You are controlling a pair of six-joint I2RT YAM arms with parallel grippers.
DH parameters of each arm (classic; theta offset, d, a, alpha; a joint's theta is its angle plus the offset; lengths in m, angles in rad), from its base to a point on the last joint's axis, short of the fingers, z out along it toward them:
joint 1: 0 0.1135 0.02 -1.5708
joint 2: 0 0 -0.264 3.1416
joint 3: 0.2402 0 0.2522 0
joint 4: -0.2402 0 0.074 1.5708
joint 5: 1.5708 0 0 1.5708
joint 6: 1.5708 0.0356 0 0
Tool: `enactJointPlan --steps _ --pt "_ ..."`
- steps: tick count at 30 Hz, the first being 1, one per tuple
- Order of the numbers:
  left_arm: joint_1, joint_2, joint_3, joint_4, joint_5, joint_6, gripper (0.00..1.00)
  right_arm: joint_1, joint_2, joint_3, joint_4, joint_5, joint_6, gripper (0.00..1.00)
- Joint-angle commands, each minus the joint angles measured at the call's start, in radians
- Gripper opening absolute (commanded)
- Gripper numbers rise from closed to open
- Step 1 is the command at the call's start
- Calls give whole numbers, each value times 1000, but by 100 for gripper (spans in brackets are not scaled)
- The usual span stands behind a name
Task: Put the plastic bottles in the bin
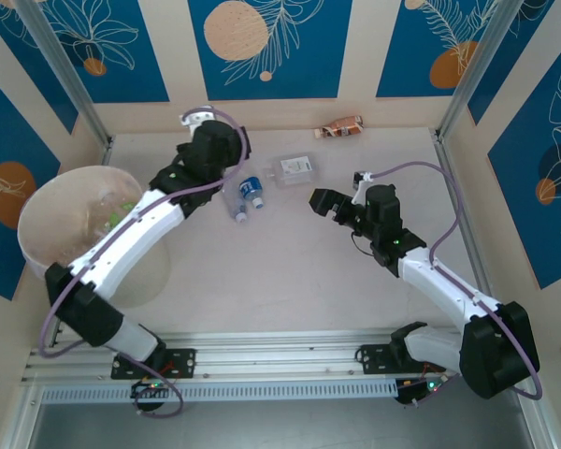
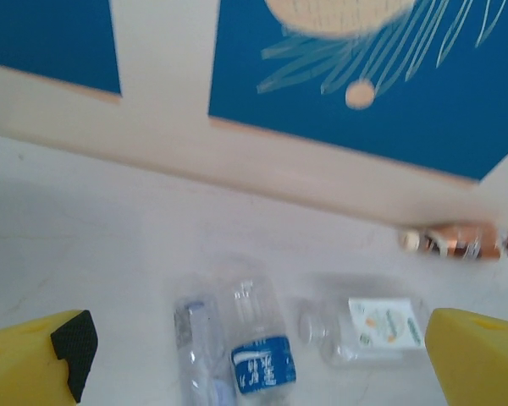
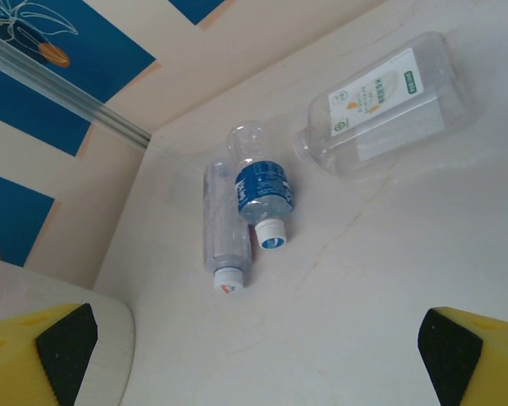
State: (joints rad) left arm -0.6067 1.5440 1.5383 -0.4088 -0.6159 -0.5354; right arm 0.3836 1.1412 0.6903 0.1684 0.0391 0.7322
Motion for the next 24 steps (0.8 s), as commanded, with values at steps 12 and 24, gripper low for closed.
enactJointPlan --steps 12,24 --pt "122 330 71 -170 255 -81 100 -8 -112 -23 -92 69 -33 100" --pt "243 396 -110 87 512 -57 92 -15 -146 -40 -102 90 -33 100"
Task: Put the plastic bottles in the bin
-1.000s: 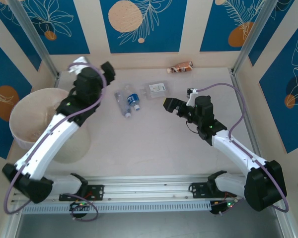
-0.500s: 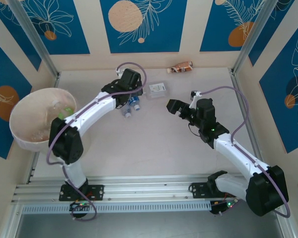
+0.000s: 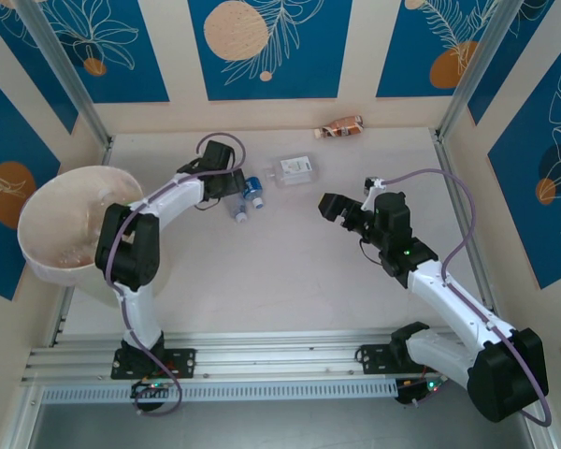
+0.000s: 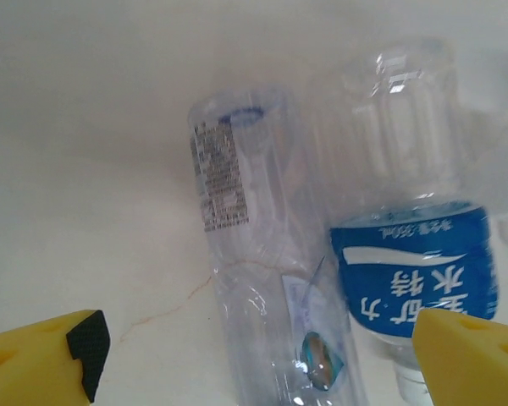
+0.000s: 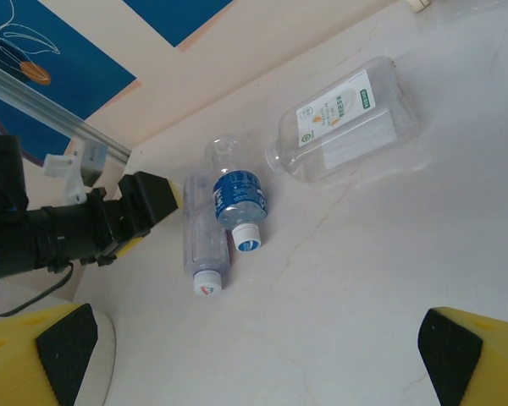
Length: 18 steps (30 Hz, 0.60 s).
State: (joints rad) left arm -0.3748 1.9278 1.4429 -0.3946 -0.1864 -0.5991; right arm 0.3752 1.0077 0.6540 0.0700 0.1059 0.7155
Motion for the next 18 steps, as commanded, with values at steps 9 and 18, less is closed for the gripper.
enactJointPlan --steps 9,18 --pt "43 101 6 51 142 4 89 -6 -4 2 -5 19 -8 100" --pt "47 185 34 38 114 -4 79 -6 -10 -2 -17 18 -4 99"
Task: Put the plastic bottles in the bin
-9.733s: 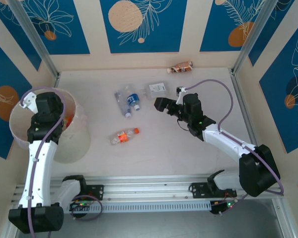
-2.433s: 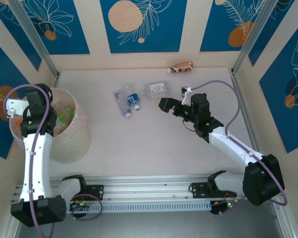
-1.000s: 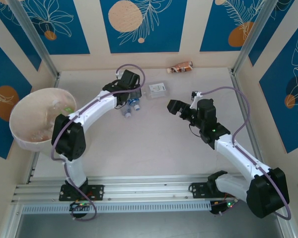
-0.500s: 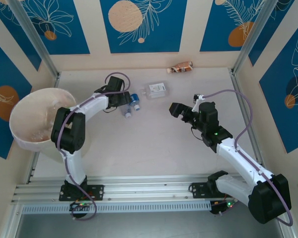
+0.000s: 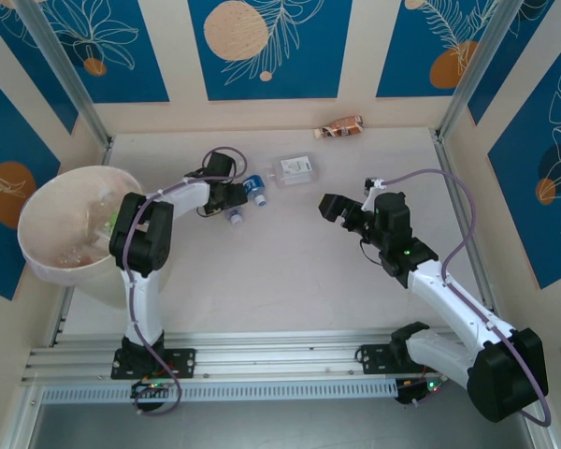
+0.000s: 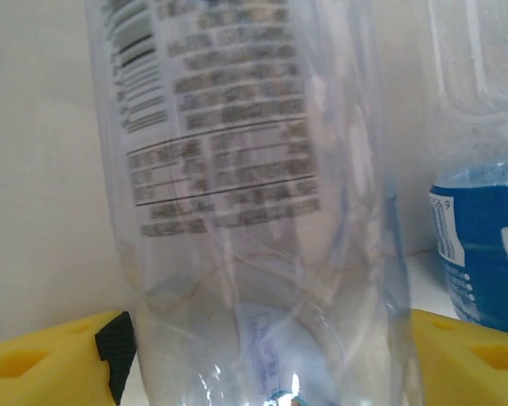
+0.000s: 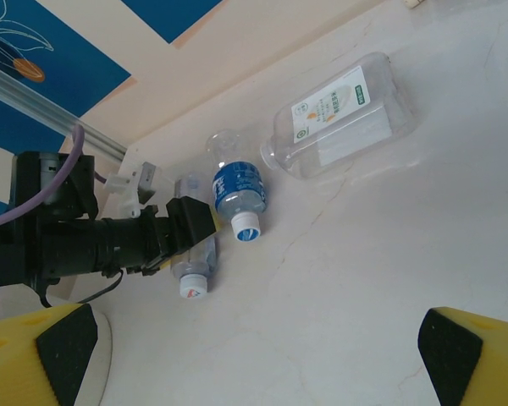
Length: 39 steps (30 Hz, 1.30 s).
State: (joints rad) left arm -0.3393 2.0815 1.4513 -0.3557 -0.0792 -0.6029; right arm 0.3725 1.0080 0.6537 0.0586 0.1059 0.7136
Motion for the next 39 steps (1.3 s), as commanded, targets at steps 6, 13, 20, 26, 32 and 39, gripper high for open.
enactJointPlan --steps 6,13,20,26,32,39 --pt "10 12 -4 23 30 26 65 -4 -12 -6 -4 20 -6 100" --pt "7 -126 -77 53 26 74 46 -3 -3 -8 20 15 -8 99" --pt "-17 -257 -101 53 58 104 34 -3 16 -3 40 -6 -5 100" --pt "-39 -363 -112 61 126 117 28 -4 30 3 56 -27 -5 100" --pt "-49 -498 -159 109 221 109 25 -3 31 -3 122 -131 12 99" --pt "-48 -711 -230 161 317 127 28 30 36 8 180 -213 -32 100"
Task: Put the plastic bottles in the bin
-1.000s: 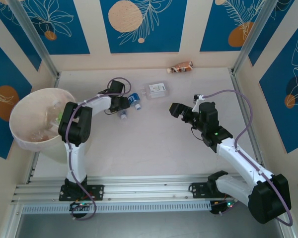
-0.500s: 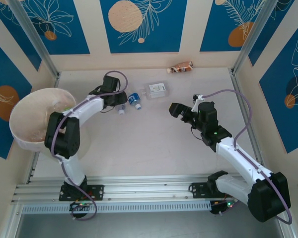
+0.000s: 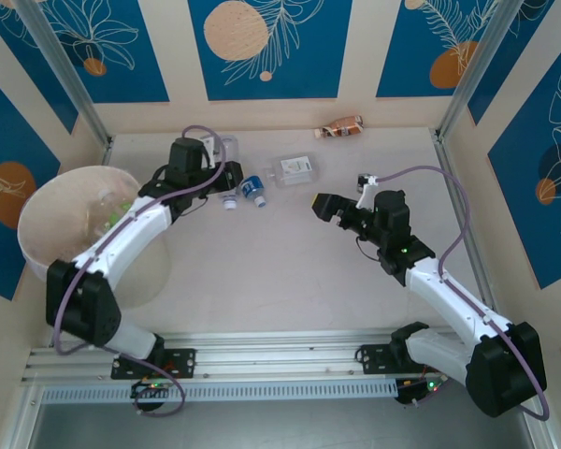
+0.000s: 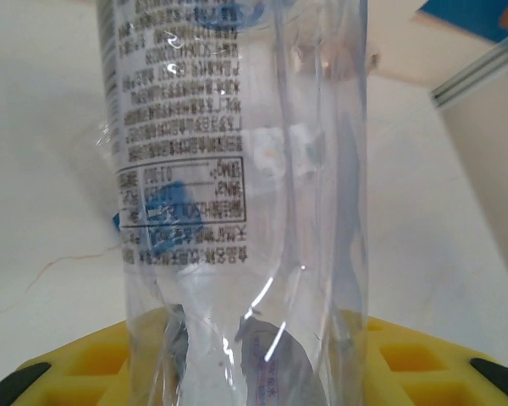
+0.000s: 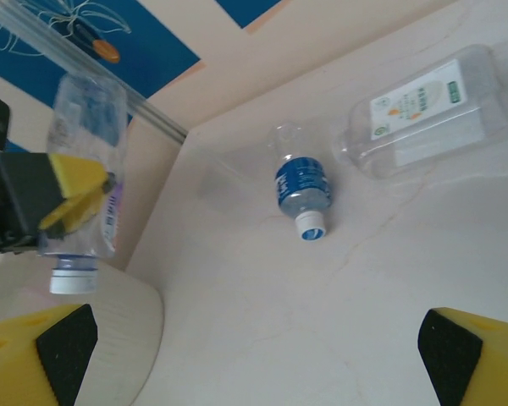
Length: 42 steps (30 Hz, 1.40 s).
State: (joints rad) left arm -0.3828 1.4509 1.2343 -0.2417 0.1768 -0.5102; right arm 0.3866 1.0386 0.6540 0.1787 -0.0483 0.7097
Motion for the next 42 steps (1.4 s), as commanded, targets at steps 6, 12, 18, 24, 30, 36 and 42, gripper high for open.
enactJointPlan --steps 6,12,18,24,30,36,42 --pt "-4 -232 -7 -33 20 85 30 75 24 10 135 -64 -63 100" --pt "-5 -361 60 -158 -125 150 28 121 49 37 139 -7 -107 100" --pt "-4 -447 162 -308 -331 239 28 130 95 70 132 15 -110 100" --pt "-4 -486 187 -457 -695 296 28 132 141 99 136 5 -105 100" --pt "18 -493 192 -578 -1012 299 29 133 170 125 127 -4 -108 100" --pt "230 -472 188 -677 -872 247 32 133 192 142 125 -9 -109 100" --pt "367 -448 171 -758 -691 205 32 135 199 151 111 -16 -111 100"
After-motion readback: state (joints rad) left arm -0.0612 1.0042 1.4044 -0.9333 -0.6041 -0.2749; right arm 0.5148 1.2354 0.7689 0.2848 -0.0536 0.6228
